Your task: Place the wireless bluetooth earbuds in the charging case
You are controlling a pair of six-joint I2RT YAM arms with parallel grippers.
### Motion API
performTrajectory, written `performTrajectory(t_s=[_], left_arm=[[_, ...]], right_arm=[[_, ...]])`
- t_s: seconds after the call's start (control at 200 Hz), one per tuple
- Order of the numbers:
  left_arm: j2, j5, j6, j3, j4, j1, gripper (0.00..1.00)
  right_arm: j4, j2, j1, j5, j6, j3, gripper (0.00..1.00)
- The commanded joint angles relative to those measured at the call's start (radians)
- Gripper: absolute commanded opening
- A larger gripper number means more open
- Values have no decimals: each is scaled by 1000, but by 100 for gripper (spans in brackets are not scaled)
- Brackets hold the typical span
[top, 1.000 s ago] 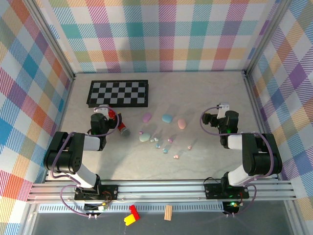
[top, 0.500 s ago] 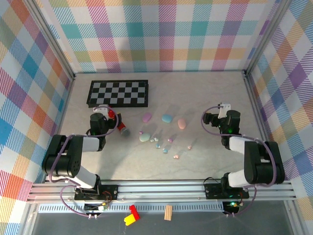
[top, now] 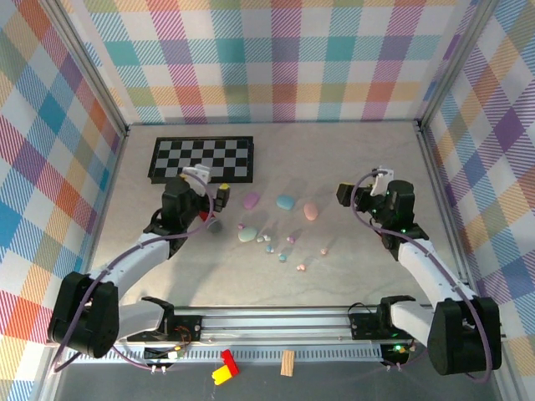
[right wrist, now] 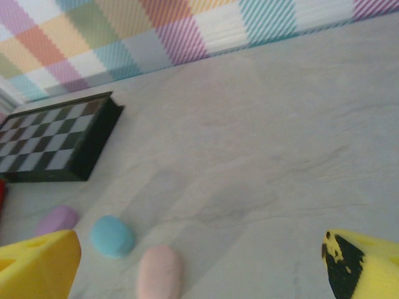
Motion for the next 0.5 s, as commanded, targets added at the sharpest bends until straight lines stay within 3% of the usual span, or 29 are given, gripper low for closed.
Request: performTrajectory(t_s=[0.0, 0.06, 0.13, 0.27, 0.495], left_arm=[[16, 153, 139, 74, -244, -62, 100], [42, 194, 207, 109, -339, -104, 98], [84, 211, 259, 155, -451, -147, 84], [194, 223, 298, 248, -626, -198, 85], [362, 183, 329, 372, -809, -245, 70]], right_arm=[[-141, -5, 77, -73, 80, 31, 99], [-151, -3, 128, -63, 87, 30, 99], [-150, 5, 170, -58, 98, 25, 99], [-115, 48, 190, -81, 111, -1, 99], [-91, 67, 194, -68, 114, -21, 99]])
